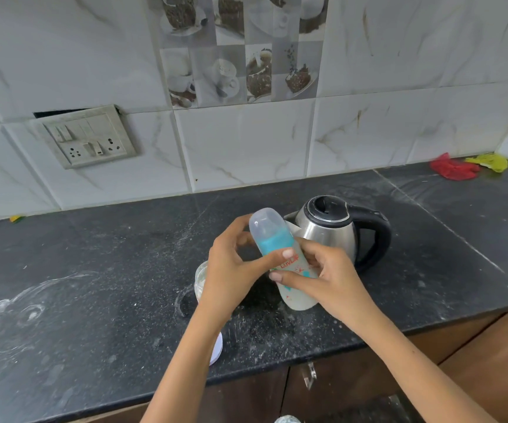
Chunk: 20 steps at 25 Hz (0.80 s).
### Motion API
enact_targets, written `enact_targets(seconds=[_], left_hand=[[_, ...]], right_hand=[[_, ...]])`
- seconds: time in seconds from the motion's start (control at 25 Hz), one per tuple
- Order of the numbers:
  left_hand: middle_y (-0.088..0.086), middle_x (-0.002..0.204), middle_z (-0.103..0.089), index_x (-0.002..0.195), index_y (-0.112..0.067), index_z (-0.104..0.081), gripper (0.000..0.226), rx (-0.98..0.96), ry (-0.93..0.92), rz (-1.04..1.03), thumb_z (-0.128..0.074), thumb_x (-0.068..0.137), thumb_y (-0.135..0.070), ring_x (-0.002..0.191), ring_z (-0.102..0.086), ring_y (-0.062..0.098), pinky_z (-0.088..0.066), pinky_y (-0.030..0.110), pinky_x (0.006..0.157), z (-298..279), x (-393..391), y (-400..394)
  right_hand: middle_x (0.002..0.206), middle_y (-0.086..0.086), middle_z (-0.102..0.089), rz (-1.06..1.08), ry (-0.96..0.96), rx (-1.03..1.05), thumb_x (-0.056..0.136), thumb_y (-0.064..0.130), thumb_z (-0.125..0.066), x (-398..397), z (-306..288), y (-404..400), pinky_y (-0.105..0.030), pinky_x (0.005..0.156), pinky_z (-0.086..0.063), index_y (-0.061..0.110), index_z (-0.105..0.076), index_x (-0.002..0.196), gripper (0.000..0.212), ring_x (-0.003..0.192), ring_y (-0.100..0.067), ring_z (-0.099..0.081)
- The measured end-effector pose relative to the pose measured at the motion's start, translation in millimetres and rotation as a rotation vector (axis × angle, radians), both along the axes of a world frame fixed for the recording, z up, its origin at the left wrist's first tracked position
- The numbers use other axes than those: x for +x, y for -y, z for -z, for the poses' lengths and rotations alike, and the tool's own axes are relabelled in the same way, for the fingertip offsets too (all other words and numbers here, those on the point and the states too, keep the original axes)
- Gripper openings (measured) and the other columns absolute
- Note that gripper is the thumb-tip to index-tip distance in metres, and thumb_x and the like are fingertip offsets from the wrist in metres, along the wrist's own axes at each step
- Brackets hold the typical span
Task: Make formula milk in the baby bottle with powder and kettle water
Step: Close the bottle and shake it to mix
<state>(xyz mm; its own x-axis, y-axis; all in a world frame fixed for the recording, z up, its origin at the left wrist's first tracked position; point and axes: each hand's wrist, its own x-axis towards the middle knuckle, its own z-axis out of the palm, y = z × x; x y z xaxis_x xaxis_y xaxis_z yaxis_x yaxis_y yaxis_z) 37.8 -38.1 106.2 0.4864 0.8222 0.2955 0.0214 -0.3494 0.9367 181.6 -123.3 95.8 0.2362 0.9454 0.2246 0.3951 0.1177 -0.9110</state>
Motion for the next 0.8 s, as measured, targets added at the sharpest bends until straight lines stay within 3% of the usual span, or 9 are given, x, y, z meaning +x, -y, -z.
enact_targets(seconds=[0.08,0.16,0.32,0.44,0.52,0.6,0.68,0.8], left_hand=[[-0.008,0.099,-0.073,0.111,-0.026,-0.063,0.052,-0.020,0.029,-0.072,-0.081,0.064,-0.039,0.095,-0.069,0.009,-0.059,0.041,0.079,-2.2,5.9,9.3],[-0.007,0.097,-0.073,0.110,-0.025,-0.065,0.046,-0.009,0.085,-0.103,-0.080,0.067,-0.035,0.095,-0.069,0.009,-0.060,0.042,0.075,-2.7,9.1,13.1],[0.001,0.093,-0.075,0.104,-0.022,-0.068,0.039,-0.049,0.174,-0.039,-0.081,0.067,-0.021,0.092,-0.071,0.017,-0.059,0.043,0.071,-9.2,9.8,15.3],[0.000,0.107,-0.073,0.117,-0.016,-0.064,0.043,-0.007,0.063,0.128,-0.077,0.076,-0.014,0.103,-0.067,0.013,-0.055,0.031,0.087,-7.1,8.1,9.8],[-0.007,0.133,-0.058,0.136,-0.020,-0.049,0.052,-0.028,-0.009,0.246,-0.066,0.087,-0.026,0.124,-0.054,0.005,-0.045,0.022,0.102,6.2,4.9,5.2],[-0.021,0.148,-0.036,0.146,-0.031,-0.030,0.055,-0.176,-0.032,0.230,-0.045,0.094,-0.043,0.135,-0.033,-0.007,-0.028,0.017,0.112,30.2,1.1,6.3],[-0.024,0.150,-0.027,0.142,-0.043,-0.023,0.052,-0.214,-0.156,0.152,-0.036,0.093,-0.051,0.140,-0.021,-0.007,-0.017,0.023,0.118,68.4,-1.4,12.1],[-0.011,0.158,-0.016,0.145,-0.042,-0.014,0.051,-0.021,-0.661,0.127,-0.031,0.097,-0.050,0.147,-0.004,0.007,-0.006,0.035,0.121,135.1,1.4,20.4]], right_hand=[[0.101,0.008,-0.074,0.050,0.151,0.022,0.064,0.062,-0.070,-3.1,-0.2,0.9,-0.028,0.079,-0.059,0.033,-0.061,0.120,0.063,0.095,-0.005,-0.069],[0.101,0.010,-0.073,0.042,0.176,0.043,0.066,0.063,-0.068,-2.9,-0.5,1.6,-0.027,0.080,-0.058,0.034,-0.059,0.123,0.065,0.096,-0.003,-0.068],[0.100,0.002,-0.076,-0.077,-0.139,0.027,0.066,0.032,-0.080,1.4,0.9,-1.7,-0.023,0.080,-0.056,0.024,-0.066,0.113,0.050,0.094,-0.010,-0.072],[0.105,-0.006,-0.075,-0.128,-0.239,-0.018,0.062,0.019,-0.082,6.8,6.4,-1.4,-0.034,0.086,-0.056,0.019,-0.057,0.122,0.066,0.096,-0.019,-0.072],[0.117,-0.005,-0.070,-0.163,-0.227,-0.053,0.063,0.018,-0.082,11.3,6.2,2.4,-0.038,0.090,-0.056,0.033,-0.035,0.138,0.090,0.102,-0.019,-0.070],[0.133,0.009,-0.057,-0.175,-0.270,-0.032,0.065,0.015,-0.079,21.6,3.5,7.5,-0.038,0.091,-0.055,0.056,-0.013,0.140,0.107,0.113,-0.017,-0.065],[0.135,0.016,-0.049,-0.105,-0.403,0.084,0.067,0.010,-0.076,32.9,1.1,9.7,-0.039,0.089,-0.057,0.063,-0.016,0.135,0.105,0.119,-0.017,-0.060],[0.137,0.002,-0.046,-0.024,-0.612,0.097,0.071,0.003,-0.071,37.5,10.6,13.8,-0.042,0.077,-0.061,0.050,-0.025,0.141,0.095,0.118,-0.023,-0.060]])
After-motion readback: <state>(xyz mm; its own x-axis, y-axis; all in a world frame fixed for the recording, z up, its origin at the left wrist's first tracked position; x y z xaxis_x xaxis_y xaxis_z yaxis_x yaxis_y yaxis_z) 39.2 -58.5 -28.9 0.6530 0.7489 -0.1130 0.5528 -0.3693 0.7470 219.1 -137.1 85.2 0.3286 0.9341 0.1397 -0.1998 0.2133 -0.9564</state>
